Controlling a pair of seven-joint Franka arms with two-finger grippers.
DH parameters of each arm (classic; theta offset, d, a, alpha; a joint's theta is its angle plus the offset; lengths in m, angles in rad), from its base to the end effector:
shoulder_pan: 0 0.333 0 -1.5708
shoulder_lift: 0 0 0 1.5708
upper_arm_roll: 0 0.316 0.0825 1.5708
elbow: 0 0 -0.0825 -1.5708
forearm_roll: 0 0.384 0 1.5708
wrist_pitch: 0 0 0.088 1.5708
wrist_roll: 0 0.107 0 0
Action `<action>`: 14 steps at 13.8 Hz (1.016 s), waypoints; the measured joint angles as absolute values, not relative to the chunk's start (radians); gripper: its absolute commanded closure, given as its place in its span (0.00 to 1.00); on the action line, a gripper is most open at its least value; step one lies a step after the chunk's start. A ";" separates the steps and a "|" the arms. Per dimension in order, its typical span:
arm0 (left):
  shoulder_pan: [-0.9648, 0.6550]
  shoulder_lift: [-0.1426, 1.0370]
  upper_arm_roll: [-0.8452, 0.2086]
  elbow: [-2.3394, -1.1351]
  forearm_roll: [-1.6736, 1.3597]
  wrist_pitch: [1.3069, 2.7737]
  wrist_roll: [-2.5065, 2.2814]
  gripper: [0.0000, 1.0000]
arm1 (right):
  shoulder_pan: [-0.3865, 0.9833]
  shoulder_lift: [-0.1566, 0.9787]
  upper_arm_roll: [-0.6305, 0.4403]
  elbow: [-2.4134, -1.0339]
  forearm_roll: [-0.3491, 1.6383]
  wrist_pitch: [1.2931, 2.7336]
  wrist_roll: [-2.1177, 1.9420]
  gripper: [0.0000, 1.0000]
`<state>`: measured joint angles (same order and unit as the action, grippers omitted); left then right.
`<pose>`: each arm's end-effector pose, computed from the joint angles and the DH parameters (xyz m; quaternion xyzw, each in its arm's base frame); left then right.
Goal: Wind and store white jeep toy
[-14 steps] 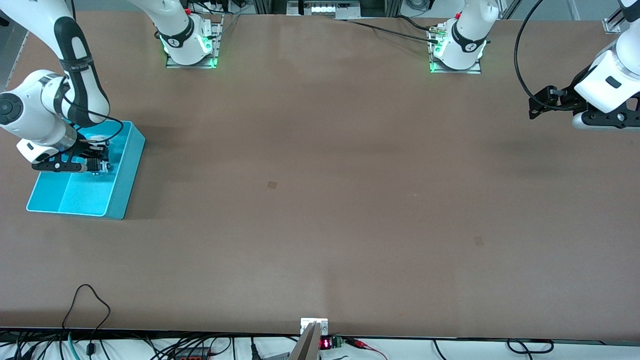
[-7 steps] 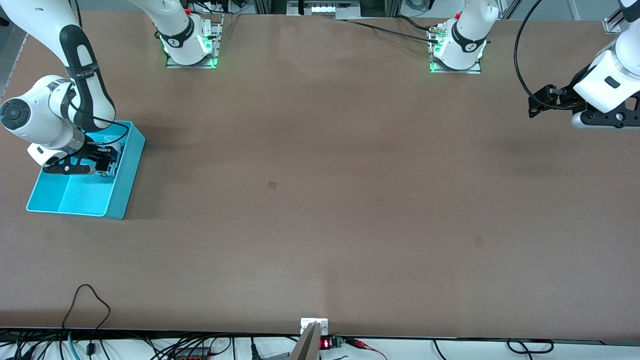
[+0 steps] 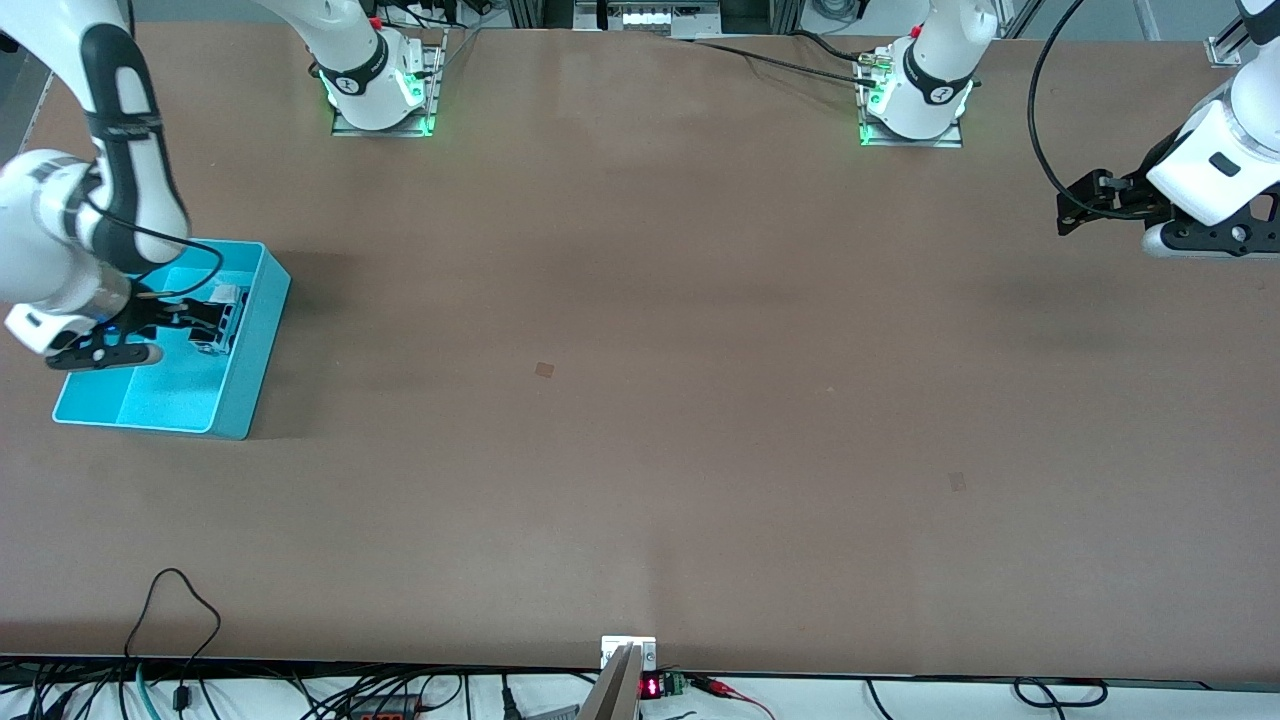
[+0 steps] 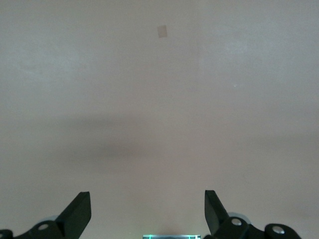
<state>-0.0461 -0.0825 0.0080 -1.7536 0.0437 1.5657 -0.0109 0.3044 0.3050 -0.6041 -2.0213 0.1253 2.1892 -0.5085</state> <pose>0.5226 -0.0151 0.5828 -0.9983 0.0146 0.0521 0.0228 0.5621 -0.1582 0.3181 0.9959 0.0731 -0.0501 0.0183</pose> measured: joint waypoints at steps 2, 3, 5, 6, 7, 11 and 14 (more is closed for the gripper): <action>-0.046 -0.082 0.008 -1.754 0.044 1.566 -0.011 0.00 | 0.319 0.281 -0.602 -1.942 0.126 2.105 -0.510 0.00; -0.046 -0.083 0.008 -1.753 0.044 1.566 -0.011 0.00 | 0.329 0.266 -0.602 -1.919 0.128 2.090 -0.510 0.00; -0.046 -0.083 0.008 -1.753 0.044 1.566 -0.011 0.00 | 0.344 0.233 -0.602 -1.894 0.132 2.067 -0.493 0.00; -0.046 -0.083 0.008 -1.753 0.044 1.566 -0.011 0.00 | 0.348 0.215 -0.599 -1.887 0.132 2.057 -0.480 0.00; -0.046 -0.083 0.008 -1.753 0.044 1.566 -0.011 0.00 | 0.346 0.196 -0.586 -1.881 0.132 2.035 -0.467 0.00; -0.046 -0.083 0.008 -1.753 0.044 1.566 -0.011 0.00 | 0.186 0.077 -0.298 -1.866 0.130 1.931 -0.304 0.00; -0.046 -0.083 0.008 -1.753 0.044 1.566 -0.011 0.00 | 0.113 -0.028 -0.136 -1.863 0.107 1.872 -0.170 0.00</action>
<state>-0.0461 -0.0825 0.0080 -1.7533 0.0436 1.5655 -0.0109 0.1126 -0.0284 -0.1360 -1.8632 0.1072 1.8720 -0.1696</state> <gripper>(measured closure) 0.000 0.000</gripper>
